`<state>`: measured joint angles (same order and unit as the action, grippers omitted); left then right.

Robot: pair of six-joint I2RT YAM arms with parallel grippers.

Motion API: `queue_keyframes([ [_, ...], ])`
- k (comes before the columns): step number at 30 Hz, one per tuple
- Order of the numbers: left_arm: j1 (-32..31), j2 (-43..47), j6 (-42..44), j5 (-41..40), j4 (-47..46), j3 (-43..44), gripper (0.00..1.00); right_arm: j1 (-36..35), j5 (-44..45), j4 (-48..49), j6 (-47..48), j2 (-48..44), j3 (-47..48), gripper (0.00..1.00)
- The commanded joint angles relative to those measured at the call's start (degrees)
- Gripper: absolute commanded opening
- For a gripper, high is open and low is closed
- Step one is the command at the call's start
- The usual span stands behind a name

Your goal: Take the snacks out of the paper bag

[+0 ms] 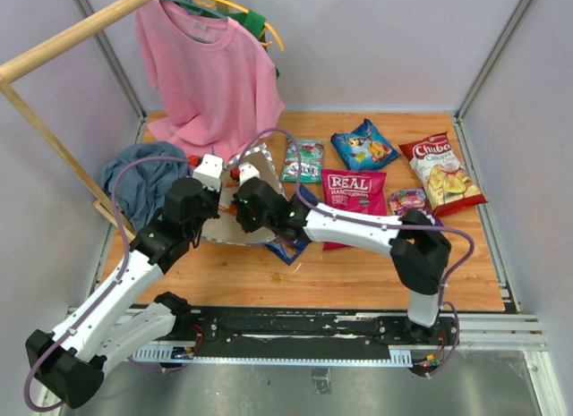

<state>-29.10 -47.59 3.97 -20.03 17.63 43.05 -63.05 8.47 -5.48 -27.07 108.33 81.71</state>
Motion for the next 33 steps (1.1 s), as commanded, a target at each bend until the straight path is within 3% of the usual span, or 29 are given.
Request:
queue_keyframes([
  [1,-0.3,-1.0,-0.8,-2.1,-0.9,0.3,0.01,-2.2,-2.1,7.3,3.6,-7.5,-2.3,0.01],
  [9,-0.3,-1.3,-0.7,-3.6,-0.9,0.5,0.01,-5.5,0.4,10.6,8.9,-17.8,-6.3,0.01],
  [13,0.1,-1.2,-0.6,-4.6,-0.9,0.5,0.01,-5.5,1.8,6.3,11.7,-23.0,-6.3,0.01],
  [19,1.1,-1.2,-0.8,-4.7,-0.9,0.7,0.01,-5.4,-3.2,-0.9,14.9,-32.1,-8.1,0.01],
  [24,1.3,-1.1,-1.0,-4.5,-1.0,0.5,0.00,-5.2,-6.1,-2.4,13.7,-44.9,-12.6,0.01],
  [28,1.6,-1.5,-1.0,-4.0,-0.9,0.7,0.01,-4.2,-10.2,4.5,12.0,-54.9,-17.8,0.01],
  [33,1.6,-0.9,-1.3,-3.6,-0.6,0.1,0.01,0.4,-10.8,2.2,7.9,-60.4,-18.2,0.01],
])
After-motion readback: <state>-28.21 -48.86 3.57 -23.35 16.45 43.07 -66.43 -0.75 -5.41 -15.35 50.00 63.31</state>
